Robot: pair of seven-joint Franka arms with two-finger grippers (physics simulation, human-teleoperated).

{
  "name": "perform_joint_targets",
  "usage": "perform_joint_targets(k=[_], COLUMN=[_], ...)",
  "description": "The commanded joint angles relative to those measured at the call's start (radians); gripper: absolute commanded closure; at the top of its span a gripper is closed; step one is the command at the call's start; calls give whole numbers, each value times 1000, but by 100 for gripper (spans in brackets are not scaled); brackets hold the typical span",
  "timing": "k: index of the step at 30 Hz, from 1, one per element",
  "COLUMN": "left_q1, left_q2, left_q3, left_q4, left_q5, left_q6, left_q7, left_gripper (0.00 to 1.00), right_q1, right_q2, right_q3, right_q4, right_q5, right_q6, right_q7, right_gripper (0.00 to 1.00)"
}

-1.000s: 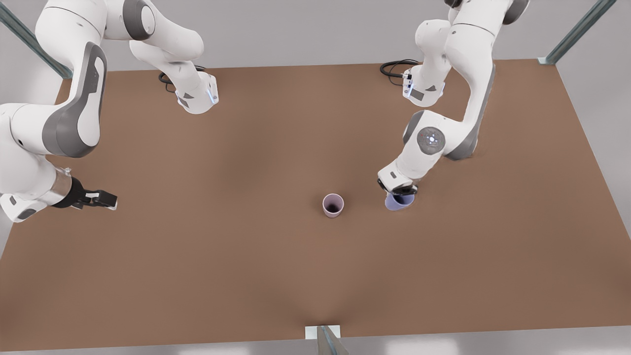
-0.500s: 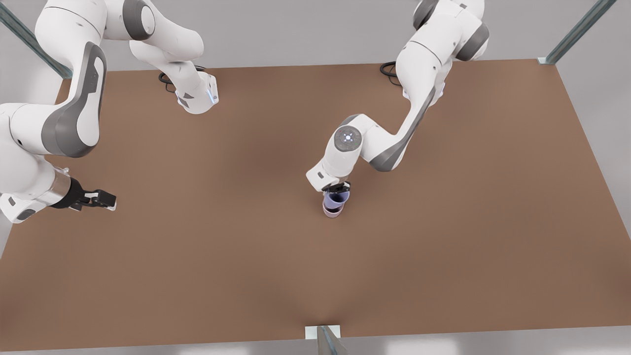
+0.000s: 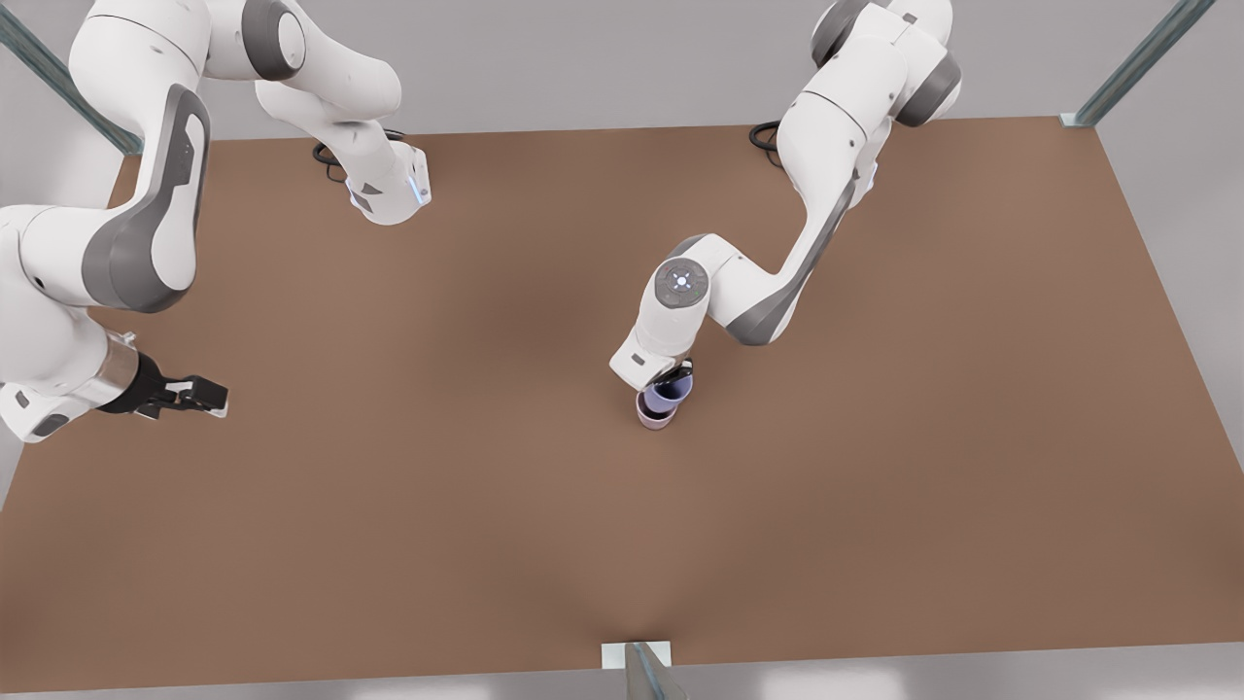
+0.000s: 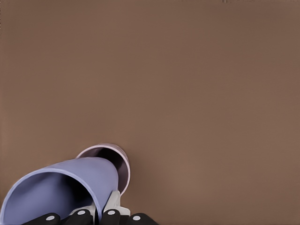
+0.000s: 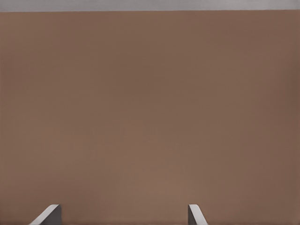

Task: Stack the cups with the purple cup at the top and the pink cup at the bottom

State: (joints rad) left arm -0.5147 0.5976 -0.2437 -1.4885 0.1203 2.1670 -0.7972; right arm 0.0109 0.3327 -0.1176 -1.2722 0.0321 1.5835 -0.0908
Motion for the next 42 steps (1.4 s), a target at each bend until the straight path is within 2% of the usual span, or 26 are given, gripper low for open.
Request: perform_joint_targets(k=[1, 13, 15, 18, 27, 28, 29, 30, 35, 38, 42], left_q1=[-1, -2, -2, -2, -1, -1, -1, -1, 10, 38, 127], left_q2=[2, 19, 21, 22, 19, 16, 8, 5, -56, -58, -94], left_q3=[0, 0, -2, 0, 0, 0, 0, 0, 6, 43, 216], left_q4=[1, 2, 2, 1, 2, 2, 2, 2, 17, 145, 174], left_q5=[-2, 7, 21, 21, 21, 19, 19, 19, 7, -50, -143], left_q6=[5, 13, 13, 13, 11, 7, 2, 1, -122, -349, -535], left_q7=[-174, -175, -175, -175, -174, -172, -169, -174, -163, -35, 469], left_gripper=[79, 79, 71, 65, 62, 53, 14, 0, 0, 0, 0], right_q1=[0, 0, -2, -2, -2, -2, -2, -2, -2, -2, -2], right_q2=[0, -1, -1, -1, 0, 0, 0, 0, 0, 0, -1], right_q3=[-1, -1, -1, -1, -1, -1, -1, -1, -1, -1, -1], right_q4=[1, 5, 5, 5, 5, 5, 5, 5, 5, 5, 5], right_q5=[0, -1, -3, -1, -1, -1, -1, -1, -1, -1, -1], right_q6=[3, 3, 1, 3, 10, 10, 10, 10, 10, 10, 9], right_q7=[-11, -12, -12, -12, -12, -12, -12, -12, -12, -12, -12], right_gripper=[0, 0, 0, 0, 0, 0, 0, 0, 0, 0, 0])
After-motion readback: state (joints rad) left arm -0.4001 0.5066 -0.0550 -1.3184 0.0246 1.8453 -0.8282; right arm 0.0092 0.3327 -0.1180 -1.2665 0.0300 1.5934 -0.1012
